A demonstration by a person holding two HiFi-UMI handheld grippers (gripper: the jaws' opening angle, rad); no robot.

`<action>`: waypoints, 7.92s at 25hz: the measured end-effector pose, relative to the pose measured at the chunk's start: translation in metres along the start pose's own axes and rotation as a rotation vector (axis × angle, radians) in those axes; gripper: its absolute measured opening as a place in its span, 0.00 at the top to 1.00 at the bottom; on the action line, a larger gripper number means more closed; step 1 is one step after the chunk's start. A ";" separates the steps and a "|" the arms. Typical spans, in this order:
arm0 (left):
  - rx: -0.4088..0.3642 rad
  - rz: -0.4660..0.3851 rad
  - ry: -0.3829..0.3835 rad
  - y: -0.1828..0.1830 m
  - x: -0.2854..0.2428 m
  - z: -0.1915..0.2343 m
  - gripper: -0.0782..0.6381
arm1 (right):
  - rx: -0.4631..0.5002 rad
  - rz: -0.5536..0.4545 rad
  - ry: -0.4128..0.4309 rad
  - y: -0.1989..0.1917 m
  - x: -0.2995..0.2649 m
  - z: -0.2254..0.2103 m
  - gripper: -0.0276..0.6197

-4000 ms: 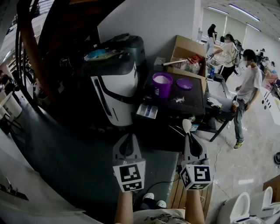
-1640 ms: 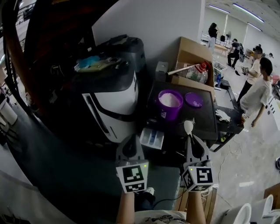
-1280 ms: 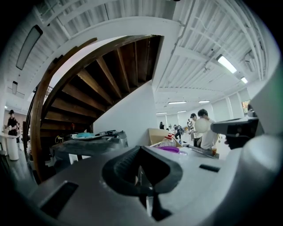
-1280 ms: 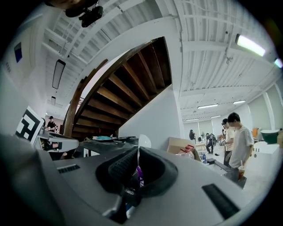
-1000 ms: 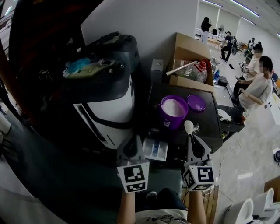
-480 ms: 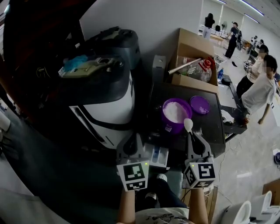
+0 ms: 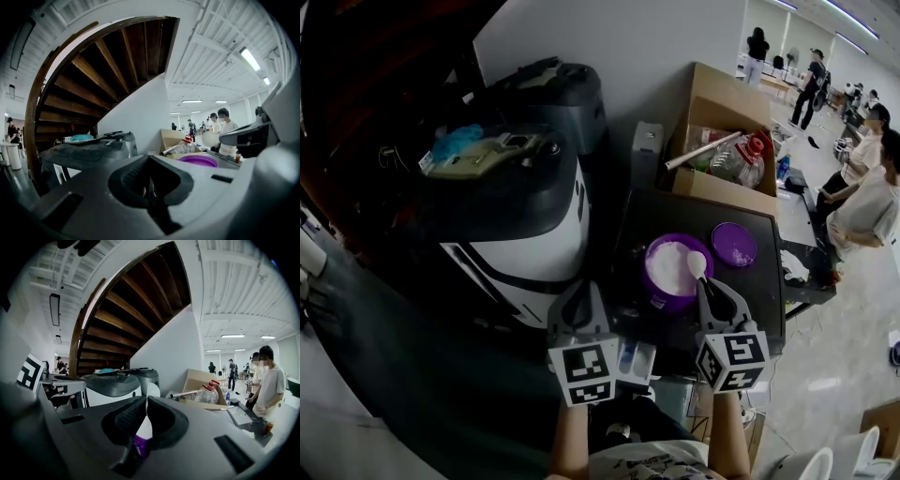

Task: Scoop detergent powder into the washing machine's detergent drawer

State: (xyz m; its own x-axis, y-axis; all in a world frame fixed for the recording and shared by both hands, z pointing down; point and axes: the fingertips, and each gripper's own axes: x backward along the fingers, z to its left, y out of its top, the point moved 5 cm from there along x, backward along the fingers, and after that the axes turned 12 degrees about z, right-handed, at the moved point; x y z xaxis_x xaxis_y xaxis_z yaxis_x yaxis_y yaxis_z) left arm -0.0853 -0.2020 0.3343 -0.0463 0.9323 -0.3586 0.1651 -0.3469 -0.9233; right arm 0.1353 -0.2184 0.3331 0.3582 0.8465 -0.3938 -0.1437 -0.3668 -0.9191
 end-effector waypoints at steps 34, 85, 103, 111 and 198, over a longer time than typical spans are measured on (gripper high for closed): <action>0.010 0.149 0.042 0.005 -0.075 -0.008 0.89 | 0.149 0.735 0.217 -0.016 -0.131 -0.041 0.93; 0.045 0.153 0.114 -0.007 -0.060 -0.005 0.89 | -0.115 0.651 0.443 -0.020 -0.122 -0.039 0.93; 0.014 0.131 0.022 -0.011 -0.029 -0.004 0.89 | -0.785 0.320 0.505 -0.023 -0.081 -0.035 0.93; 0.001 0.121 -0.008 -0.015 -0.015 -0.006 0.89 | -1.003 0.147 0.607 -0.028 -0.060 -0.027 0.93; 0.078 0.337 -0.068 -0.176 0.040 0.037 0.89 | 0.113 0.535 0.253 -0.193 -0.055 0.154 0.93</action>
State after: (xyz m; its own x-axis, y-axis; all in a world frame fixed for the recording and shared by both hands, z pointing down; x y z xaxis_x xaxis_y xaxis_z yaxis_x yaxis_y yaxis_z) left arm -0.1530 -0.1078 0.4773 -0.0675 0.7562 -0.6508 0.1068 -0.6431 -0.7583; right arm 0.0016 -0.1347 0.5305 0.4158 0.4322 -0.8002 -0.4571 -0.6614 -0.5947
